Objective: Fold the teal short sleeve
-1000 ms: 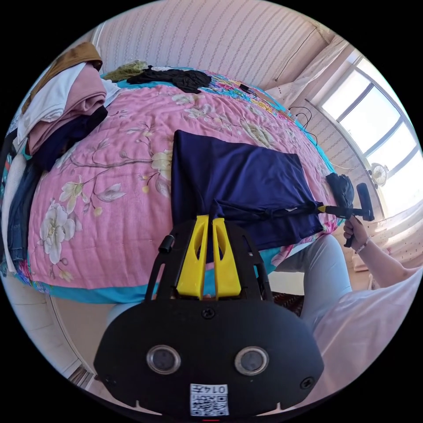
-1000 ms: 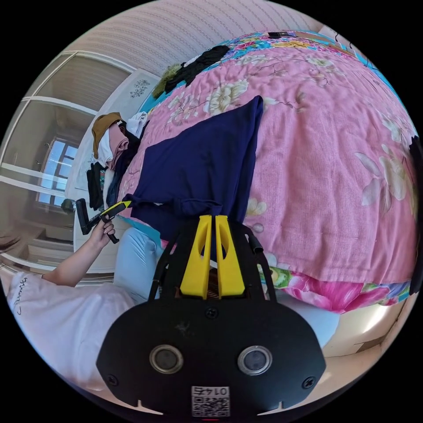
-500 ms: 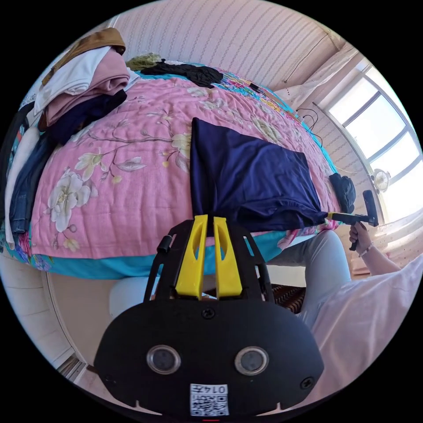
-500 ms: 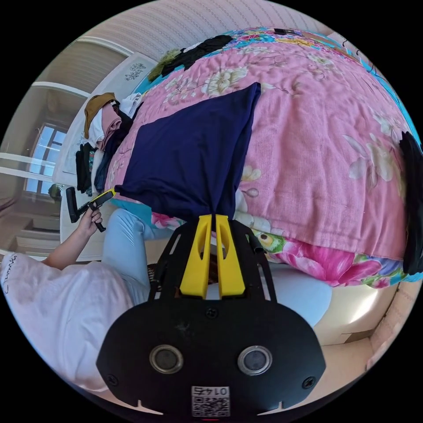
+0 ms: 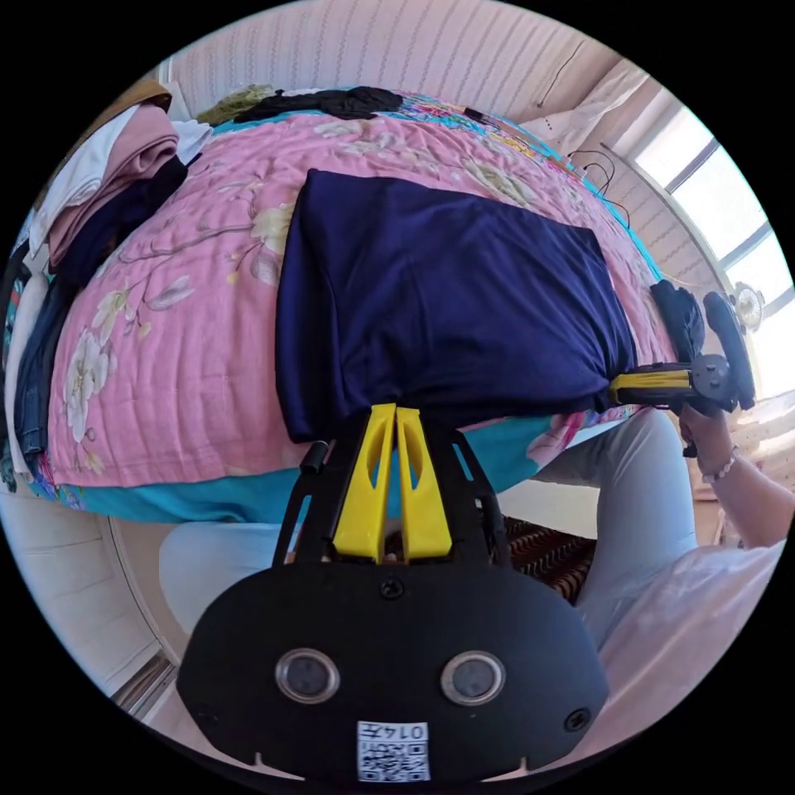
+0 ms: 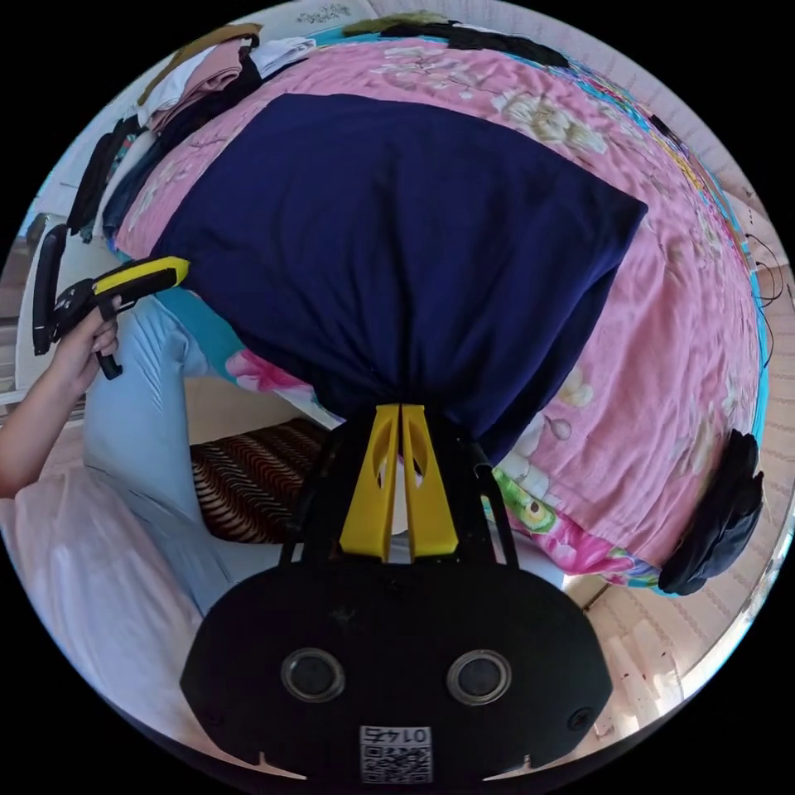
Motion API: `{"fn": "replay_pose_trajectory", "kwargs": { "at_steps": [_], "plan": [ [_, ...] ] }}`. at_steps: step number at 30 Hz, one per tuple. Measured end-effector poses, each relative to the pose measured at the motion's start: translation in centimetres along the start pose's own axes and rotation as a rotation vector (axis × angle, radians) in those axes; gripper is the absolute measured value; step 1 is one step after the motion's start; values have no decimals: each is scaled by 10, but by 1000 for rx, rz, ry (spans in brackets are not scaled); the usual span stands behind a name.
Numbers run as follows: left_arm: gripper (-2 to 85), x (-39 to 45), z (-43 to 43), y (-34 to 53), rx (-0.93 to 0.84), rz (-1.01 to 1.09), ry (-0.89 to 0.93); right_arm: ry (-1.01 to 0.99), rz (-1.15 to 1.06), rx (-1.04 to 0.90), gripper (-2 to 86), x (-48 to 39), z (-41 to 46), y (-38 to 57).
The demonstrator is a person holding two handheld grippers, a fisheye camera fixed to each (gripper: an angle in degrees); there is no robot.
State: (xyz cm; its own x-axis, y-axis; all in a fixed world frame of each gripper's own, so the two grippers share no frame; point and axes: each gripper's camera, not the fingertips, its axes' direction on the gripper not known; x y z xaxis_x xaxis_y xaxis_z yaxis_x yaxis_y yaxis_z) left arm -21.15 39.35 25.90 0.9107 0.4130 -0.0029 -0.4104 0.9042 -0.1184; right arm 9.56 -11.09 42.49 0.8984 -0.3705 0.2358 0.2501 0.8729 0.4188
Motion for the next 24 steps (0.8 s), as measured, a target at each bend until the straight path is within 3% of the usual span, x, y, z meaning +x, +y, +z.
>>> {"fn": "replay_pose_trajectory", "kwargs": {
  "at_steps": [5,13,19,22,24],
  "plan": [
    [-10,24,-9,8,-28,41,-20,-66,-29,-54,-6,-13,0,-12],
    [-10,101,-30,8,74,256,-50,-42,-136,169,-4,-43,-38,-66],
    [-10,165,-6,-30,101,421,-2,8,-181,100,-4,-60,-16,-146],
    [-10,182,28,-36,-32,449,9,16,-162,-29,-5,-62,23,-164],
    [-10,185,39,-32,-13,446,28,17,-139,37,-6,-59,24,-163]
  ]
}}
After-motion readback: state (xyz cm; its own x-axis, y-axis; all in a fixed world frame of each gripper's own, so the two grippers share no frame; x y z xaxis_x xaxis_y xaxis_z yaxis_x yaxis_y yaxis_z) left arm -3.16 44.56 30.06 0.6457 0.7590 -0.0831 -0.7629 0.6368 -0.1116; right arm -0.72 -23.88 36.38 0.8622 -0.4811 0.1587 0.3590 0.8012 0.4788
